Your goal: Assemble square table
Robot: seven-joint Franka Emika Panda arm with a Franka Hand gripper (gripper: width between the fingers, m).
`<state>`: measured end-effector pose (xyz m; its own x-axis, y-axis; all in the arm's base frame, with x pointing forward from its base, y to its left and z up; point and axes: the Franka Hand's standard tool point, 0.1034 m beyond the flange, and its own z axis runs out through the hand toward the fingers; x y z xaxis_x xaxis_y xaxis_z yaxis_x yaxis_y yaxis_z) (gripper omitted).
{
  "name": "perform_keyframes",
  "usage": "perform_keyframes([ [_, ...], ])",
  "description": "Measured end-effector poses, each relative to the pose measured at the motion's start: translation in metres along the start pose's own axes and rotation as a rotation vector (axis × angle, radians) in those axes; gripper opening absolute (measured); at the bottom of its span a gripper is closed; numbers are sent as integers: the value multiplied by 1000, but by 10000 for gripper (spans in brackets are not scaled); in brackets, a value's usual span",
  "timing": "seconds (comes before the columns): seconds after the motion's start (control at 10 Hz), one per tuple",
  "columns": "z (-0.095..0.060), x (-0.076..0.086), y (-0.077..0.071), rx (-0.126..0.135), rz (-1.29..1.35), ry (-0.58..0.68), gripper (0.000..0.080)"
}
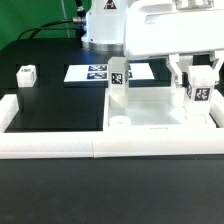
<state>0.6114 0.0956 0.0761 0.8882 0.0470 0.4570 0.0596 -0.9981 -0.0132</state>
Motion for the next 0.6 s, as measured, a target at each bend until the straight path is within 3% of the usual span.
perform_keyframes([
  [0.4,4,-1,-1,0,-10,30,291],
  [0.5,4,-1,-1,0,-13,30,460],
  [0.6,4,-1,-1,0,-15,30,460],
])
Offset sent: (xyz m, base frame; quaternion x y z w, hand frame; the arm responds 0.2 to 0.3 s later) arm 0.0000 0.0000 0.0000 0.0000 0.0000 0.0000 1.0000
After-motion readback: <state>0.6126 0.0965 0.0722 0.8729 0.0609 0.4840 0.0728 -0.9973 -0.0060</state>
